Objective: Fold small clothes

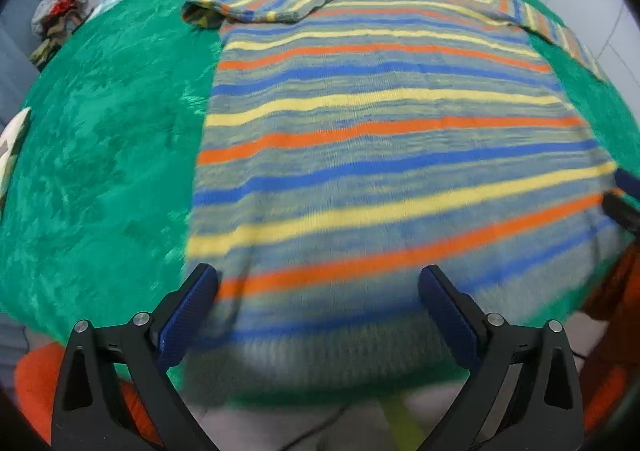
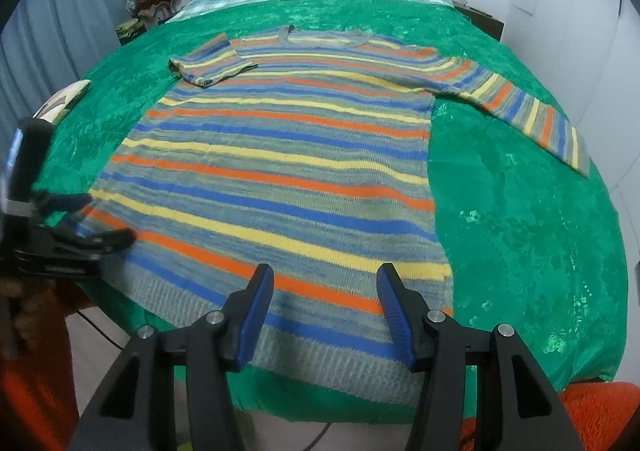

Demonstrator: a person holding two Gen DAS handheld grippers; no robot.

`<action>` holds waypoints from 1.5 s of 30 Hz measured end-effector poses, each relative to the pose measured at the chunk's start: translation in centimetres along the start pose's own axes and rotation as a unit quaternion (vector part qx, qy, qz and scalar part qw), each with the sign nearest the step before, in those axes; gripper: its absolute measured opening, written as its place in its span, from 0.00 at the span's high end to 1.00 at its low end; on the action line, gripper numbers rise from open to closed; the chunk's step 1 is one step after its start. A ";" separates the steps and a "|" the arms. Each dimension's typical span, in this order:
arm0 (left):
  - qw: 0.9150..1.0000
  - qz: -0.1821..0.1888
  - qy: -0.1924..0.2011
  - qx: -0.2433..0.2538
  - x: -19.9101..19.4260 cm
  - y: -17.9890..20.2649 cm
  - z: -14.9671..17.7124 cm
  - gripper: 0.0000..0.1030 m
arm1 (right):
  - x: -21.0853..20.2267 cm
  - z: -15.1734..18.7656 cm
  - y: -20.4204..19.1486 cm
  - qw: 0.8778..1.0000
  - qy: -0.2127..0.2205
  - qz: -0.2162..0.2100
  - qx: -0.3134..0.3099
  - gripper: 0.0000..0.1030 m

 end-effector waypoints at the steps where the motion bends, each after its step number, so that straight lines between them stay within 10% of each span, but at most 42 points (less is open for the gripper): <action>1: 1.000 0.018 0.007 0.000 -1.6 -0.2 0.0 0.02 | -0.1 0.1 0.0 1.000 0.000 -0.003 0.001 0.48; 10: 0.978 0.085 0.193 -0.008 -17.0 -8.4 -11.8 0.01 | 0.0 -0.3 0.9 1.000 0.000 -0.022 0.012 0.46; 17: 0.987 0.020 0.136 0.083 -1.9 -5.7 -20.3 0.05 | 0.2 -0.3 1.4 0.999 -0.005 -0.025 0.028 0.46; 25: 0.990 0.003 0.041 0.135 9.8 -5.7 -20.1 0.42 | 1.0 0.5 2.2 0.999 -0.026 -0.019 0.037 0.46; 27: 0.993 0.007 0.035 0.115 9.7 -6.5 -20.0 0.92 | 1.3 0.5 2.4 0.998 -0.029 -0.019 0.044 0.46; 32: 0.995 0.041 0.089 -0.025 4.5 -13.2 -20.6 0.95 | 1.5 0.3 2.9 0.998 -0.030 -0.023 0.053 0.46; 36: 0.961 0.060 0.155 -0.223 -0.5 -25.1 -18.0 0.95 | 1.0 0.4 2.7 0.998 -0.021 -0.024 0.048 0.46; 40: 0.933 0.020 0.137 -0.331 -0.6 -34.0 -13.1 0.95 | 1.2 0.5 2.3 0.999 -0.023 -0.025 0.039 0.46; 45: 0.927 0.037 0.097 -0.361 2.4 -35.1 -9.6 0.96 | 1.7 0.4 2.0 0.999 -0.028 -0.024 0.037 0.46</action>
Point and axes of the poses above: each gripper's, at about its wrist camera, not at the fingertips, and x roughly the way its jaws point, y to its right, z to its underside, the point moved 2 cm from there along x, roughly the way its jaws point, and after that the axes turned 10 degrees about x, right-handed, at the moved point
